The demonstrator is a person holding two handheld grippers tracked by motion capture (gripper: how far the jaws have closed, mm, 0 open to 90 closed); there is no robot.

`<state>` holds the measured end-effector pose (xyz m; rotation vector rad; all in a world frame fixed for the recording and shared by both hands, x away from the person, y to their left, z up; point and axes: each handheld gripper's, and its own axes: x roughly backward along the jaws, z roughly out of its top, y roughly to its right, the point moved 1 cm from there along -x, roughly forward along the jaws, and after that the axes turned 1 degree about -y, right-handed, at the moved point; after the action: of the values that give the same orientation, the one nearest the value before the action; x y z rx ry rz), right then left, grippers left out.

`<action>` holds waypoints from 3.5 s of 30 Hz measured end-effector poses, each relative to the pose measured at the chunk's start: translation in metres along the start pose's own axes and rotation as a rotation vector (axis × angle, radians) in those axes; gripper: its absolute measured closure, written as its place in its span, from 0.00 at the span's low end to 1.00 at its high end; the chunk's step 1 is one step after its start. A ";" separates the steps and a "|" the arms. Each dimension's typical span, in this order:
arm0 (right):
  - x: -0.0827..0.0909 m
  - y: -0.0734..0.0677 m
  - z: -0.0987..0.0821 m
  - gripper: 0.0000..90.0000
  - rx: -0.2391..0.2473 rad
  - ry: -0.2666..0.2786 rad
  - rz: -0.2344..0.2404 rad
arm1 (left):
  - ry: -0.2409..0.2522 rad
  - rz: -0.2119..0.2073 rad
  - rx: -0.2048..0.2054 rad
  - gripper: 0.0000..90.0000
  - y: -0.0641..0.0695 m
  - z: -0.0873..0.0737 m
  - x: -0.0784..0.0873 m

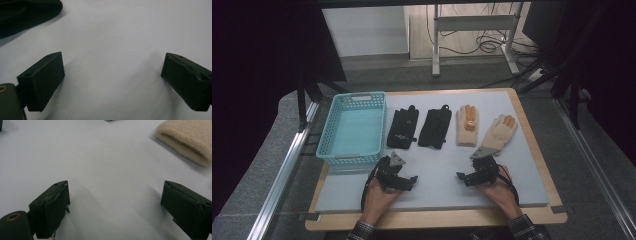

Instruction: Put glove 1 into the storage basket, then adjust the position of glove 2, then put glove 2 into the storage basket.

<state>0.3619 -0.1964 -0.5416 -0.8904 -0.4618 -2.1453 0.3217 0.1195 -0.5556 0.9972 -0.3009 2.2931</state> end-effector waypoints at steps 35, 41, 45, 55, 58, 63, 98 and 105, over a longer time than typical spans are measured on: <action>-0.012 0.015 0.049 0.19 -0.043 0.022 0.022 | 0.002 0.000 -0.001 0.06 0.000 0.000 0.000; -0.023 0.021 0.065 0.23 -0.044 0.031 0.019 | 0.002 0.000 -0.001 0.06 0.000 0.000 0.000; -0.031 0.026 0.077 0.29 -0.034 0.027 0.021 | 0.002 0.000 -0.001 0.06 0.000 0.000 0.000; -0.050 0.047 0.103 0.39 -0.066 0.035 0.002 | 0.003 0.000 -0.002 0.06 0.000 0.000 0.000; -0.057 0.054 0.111 0.44 -0.075 0.027 -0.006 | 0.001 0.001 -0.004 0.06 0.000 0.000 0.000; -0.067 0.061 0.121 0.55 -0.081 0.022 -0.023 | 0.003 0.001 -0.003 0.06 0.000 0.000 0.000; -0.127 0.067 0.148 0.92 -0.166 -0.050 0.020 | 0.001 -0.001 -0.005 0.06 0.000 0.000 0.000; -0.115 0.063 0.152 0.93 -0.138 -0.036 0.015 | 0.001 -0.001 -0.005 0.06 0.000 0.000 0.000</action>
<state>0.5318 -0.0928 -0.5161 -1.0070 -0.3266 -2.1713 0.3214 0.1199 -0.5556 0.9933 -0.3059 2.2909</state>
